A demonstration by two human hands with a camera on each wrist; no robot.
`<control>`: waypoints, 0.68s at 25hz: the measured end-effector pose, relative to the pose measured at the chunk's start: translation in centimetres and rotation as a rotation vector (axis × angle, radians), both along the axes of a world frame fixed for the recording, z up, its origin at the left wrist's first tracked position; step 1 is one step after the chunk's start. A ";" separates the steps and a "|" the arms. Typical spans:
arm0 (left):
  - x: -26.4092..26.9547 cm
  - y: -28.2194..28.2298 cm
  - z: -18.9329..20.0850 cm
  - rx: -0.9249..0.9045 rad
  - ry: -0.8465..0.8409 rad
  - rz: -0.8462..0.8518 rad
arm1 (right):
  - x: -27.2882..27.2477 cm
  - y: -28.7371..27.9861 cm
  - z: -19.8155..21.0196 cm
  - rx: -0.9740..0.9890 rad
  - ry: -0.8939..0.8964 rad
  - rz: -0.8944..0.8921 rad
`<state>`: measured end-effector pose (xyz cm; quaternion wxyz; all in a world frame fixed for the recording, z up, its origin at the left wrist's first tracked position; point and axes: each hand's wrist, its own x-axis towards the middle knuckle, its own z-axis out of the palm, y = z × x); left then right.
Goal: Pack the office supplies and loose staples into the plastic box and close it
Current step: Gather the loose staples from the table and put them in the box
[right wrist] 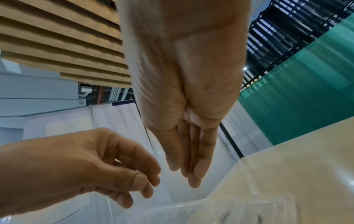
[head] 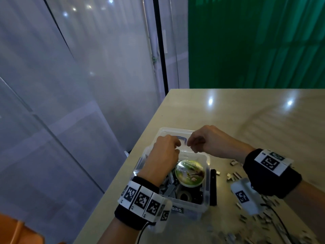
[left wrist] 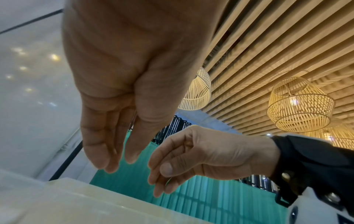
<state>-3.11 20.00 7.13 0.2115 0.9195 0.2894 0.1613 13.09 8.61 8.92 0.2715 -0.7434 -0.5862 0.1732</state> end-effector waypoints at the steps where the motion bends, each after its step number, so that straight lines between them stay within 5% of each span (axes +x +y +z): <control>1: 0.5 -0.6 0.2 -0.012 -0.013 -0.010 | 0.4 -1.0 0.2 -0.004 0.012 -0.006; 10: 6.2 -10.3 -1.0 0.032 0.018 -0.220 | 5.4 -10.8 -1.7 -0.032 0.111 -0.123; 17: 9.5 -18.6 -7.4 0.030 0.229 -0.318 | 9.7 -16.8 -8.3 -0.205 0.065 -0.262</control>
